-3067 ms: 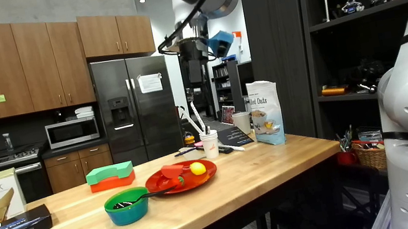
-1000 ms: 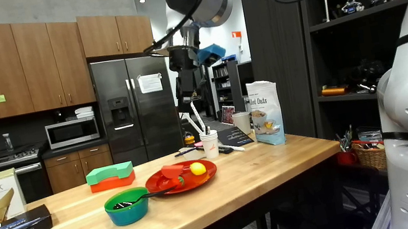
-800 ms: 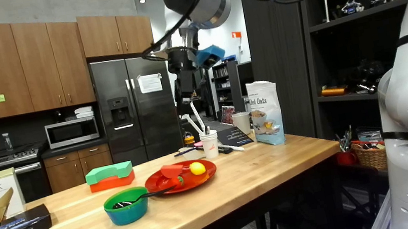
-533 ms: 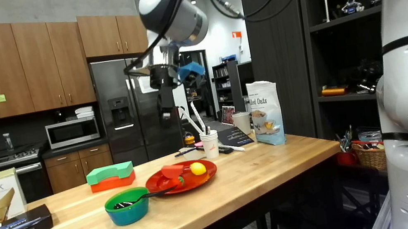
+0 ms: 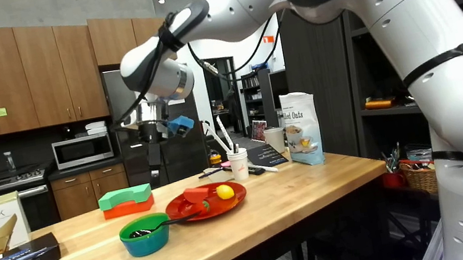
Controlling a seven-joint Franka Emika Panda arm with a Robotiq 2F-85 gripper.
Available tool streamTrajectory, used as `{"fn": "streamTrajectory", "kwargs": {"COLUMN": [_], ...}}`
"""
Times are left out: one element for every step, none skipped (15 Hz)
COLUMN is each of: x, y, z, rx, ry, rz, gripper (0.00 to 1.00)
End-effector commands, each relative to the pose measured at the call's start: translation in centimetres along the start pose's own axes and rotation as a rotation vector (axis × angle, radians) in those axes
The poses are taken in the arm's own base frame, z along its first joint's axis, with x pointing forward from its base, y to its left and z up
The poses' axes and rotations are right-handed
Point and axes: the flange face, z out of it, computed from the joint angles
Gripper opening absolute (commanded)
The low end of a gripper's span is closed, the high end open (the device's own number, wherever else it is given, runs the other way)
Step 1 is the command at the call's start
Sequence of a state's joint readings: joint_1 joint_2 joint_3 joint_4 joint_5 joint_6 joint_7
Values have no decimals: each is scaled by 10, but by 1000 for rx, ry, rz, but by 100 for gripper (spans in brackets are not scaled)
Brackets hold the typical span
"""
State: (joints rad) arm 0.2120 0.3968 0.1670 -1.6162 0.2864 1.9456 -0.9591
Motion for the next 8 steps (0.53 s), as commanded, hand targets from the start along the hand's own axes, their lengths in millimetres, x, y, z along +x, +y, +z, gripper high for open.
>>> {"fn": "streamTrajectory", "kwargs": {"x": [1, 1, 2, 2, 3, 4, 4, 3], "y": [2, 2, 1, 0, -2, -6, -7, -7], "z": [6, 8, 6, 3, 4, 5, 10, 12], "rx": [7, 8, 6, 3, -1, 1, 2, 3], "ry": [-1, -1, 1, 3, 2, -1, -7, -10], "rz": [2, 1, 0, -1, 1, -1, -2, -3], "gripper": [100, 100, 100, 100, 100, 100, 100, 100]}}
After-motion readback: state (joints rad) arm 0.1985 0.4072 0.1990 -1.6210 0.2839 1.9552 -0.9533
